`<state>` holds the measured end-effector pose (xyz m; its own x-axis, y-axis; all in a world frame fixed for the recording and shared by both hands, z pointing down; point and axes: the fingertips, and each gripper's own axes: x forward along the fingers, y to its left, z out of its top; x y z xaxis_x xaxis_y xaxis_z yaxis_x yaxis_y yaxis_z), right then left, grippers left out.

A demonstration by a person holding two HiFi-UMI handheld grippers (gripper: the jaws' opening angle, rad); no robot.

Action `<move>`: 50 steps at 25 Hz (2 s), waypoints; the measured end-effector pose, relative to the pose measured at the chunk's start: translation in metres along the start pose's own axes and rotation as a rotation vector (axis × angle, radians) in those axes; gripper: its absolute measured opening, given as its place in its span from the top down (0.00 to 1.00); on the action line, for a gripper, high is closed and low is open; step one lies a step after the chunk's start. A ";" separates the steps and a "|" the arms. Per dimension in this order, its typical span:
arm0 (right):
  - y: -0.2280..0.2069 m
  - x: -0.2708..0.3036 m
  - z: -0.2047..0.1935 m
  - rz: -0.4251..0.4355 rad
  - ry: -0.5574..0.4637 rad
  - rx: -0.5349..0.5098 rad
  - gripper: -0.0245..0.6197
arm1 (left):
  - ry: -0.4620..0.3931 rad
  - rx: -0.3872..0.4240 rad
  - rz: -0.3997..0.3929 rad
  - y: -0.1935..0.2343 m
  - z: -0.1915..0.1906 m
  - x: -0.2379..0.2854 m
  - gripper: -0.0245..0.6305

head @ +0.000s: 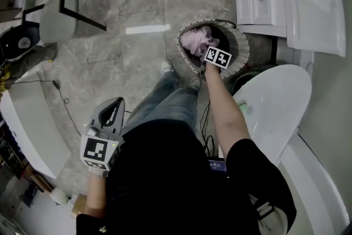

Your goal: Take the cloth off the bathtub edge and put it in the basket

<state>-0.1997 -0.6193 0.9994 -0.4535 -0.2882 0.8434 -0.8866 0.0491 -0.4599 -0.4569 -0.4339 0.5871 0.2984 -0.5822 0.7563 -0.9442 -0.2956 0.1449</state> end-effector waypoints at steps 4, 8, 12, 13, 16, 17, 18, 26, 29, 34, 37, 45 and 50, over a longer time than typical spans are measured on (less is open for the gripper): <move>0.002 -0.002 0.002 -0.002 0.006 -0.039 0.66 | -0.004 -0.001 -0.004 -0.005 0.001 0.001 0.94; 0.004 -0.005 0.002 -0.006 0.022 -0.085 0.63 | -0.007 -0.003 -0.002 -0.008 0.003 0.000 0.94; 0.009 -0.009 -0.001 -0.002 0.035 -0.121 0.63 | -0.014 -0.011 0.001 -0.011 0.004 -0.001 0.94; 0.010 -0.012 -0.002 0.000 0.038 -0.128 0.63 | -0.018 -0.010 0.002 -0.013 0.005 -0.002 0.94; 0.015 -0.021 -0.007 0.016 0.050 -0.146 0.63 | -0.031 -0.006 0.005 -0.018 0.008 -0.005 0.94; 0.018 -0.025 -0.009 0.022 0.054 -0.155 0.65 | -0.037 -0.006 0.008 -0.019 0.009 -0.006 0.94; 0.022 -0.029 -0.009 0.026 0.055 -0.166 0.66 | -0.043 -0.006 0.010 -0.020 0.011 -0.007 0.94; 0.058 -0.075 0.009 0.074 -0.002 -0.286 0.97 | -0.109 -0.029 0.015 -0.026 0.028 -0.011 0.94; 0.073 -0.096 0.018 0.095 -0.011 -0.329 0.97 | -0.133 -0.042 0.012 -0.031 0.034 -0.010 0.94; 0.106 -0.143 0.029 0.139 -0.040 -0.379 0.97 | -0.183 -0.058 0.013 -0.037 0.046 -0.018 0.94; 0.129 -0.176 0.036 0.186 -0.072 -0.398 0.97 | -0.215 -0.073 0.015 -0.041 0.054 -0.022 0.94; 0.197 -0.287 0.049 0.332 -0.175 -0.474 0.97 | -0.290 -0.077 0.024 -0.057 0.079 -0.039 0.94; 0.228 -0.354 0.052 0.408 -0.238 -0.535 0.97 | -0.343 -0.063 0.013 -0.071 0.100 -0.048 0.94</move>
<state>-0.2363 -0.5557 0.5818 -0.7806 -0.3451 0.5212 -0.6012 0.6427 -0.4748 -0.3907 -0.4604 0.4765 0.3058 -0.8095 0.5012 -0.9517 -0.2453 0.1844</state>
